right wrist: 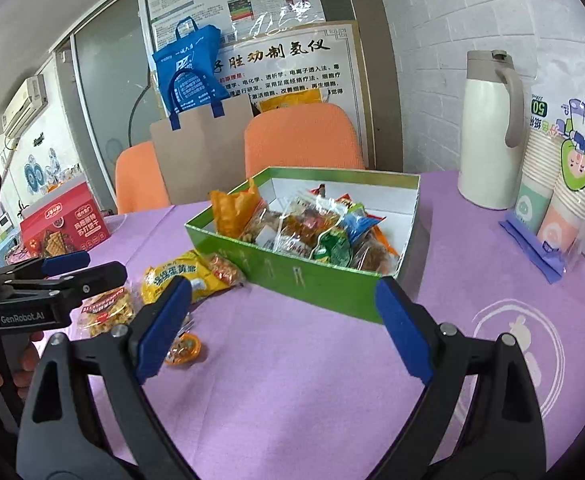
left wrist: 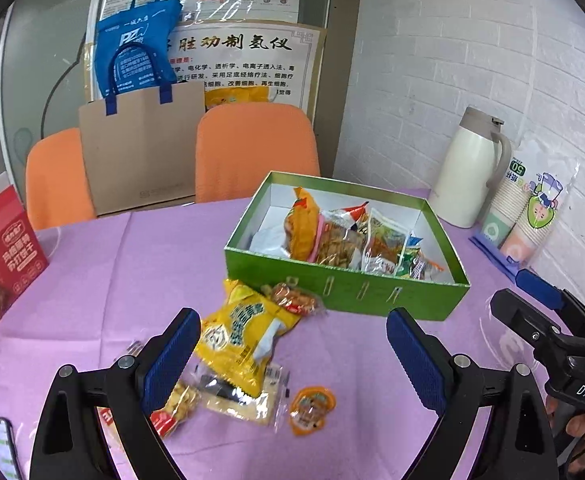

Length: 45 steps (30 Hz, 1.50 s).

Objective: Organize snacks
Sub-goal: 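Lower both held packets into the green box and release them, then grasp the orange jelly cup with right tool while left grasps yellow pastry bag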

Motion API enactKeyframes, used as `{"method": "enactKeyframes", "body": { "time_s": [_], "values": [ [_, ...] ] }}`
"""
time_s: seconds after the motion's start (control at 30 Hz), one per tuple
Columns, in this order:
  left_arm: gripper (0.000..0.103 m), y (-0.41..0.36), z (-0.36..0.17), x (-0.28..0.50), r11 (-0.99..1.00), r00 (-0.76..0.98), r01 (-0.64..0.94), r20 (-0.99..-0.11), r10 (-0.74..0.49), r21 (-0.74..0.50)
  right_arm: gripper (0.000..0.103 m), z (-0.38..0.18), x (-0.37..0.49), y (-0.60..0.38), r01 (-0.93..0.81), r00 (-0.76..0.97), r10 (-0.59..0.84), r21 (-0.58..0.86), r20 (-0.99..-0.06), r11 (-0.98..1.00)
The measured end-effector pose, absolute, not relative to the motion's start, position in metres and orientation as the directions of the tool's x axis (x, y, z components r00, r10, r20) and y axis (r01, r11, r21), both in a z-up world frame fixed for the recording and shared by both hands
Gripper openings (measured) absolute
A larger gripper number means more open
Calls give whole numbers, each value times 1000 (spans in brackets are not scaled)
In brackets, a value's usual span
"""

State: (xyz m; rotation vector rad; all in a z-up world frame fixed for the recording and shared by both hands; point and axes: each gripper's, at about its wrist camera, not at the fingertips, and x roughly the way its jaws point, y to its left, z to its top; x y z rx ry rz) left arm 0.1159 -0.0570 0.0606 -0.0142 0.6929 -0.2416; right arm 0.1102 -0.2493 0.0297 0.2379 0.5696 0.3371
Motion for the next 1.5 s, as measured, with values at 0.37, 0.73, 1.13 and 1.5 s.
{"method": "enactKeyframes", "body": {
  "time_s": [0.37, 0.73, 1.13, 1.5],
  "values": [
    [96, 28, 5, 80, 993, 724, 60, -681, -111, -98, 85, -21, 124, -136, -467, 576, 453, 182, -680, 866],
    [94, 61, -4, 75, 979, 714, 84, -675, -187, -183, 46, -44, 147, -110, -482, 483, 474, 228, -736, 846],
    [75, 82, 6, 75, 977, 718, 75, -669, -192, -200, 46, -33, 113, -151, -466, 509, 515, 282, -690, 838],
    [83, 50, 35, 121, 952, 697, 216, -650, -305, -215, 46, -30, 106, -163, -426, 541, 515, 312, -665, 849]
  ]
}}
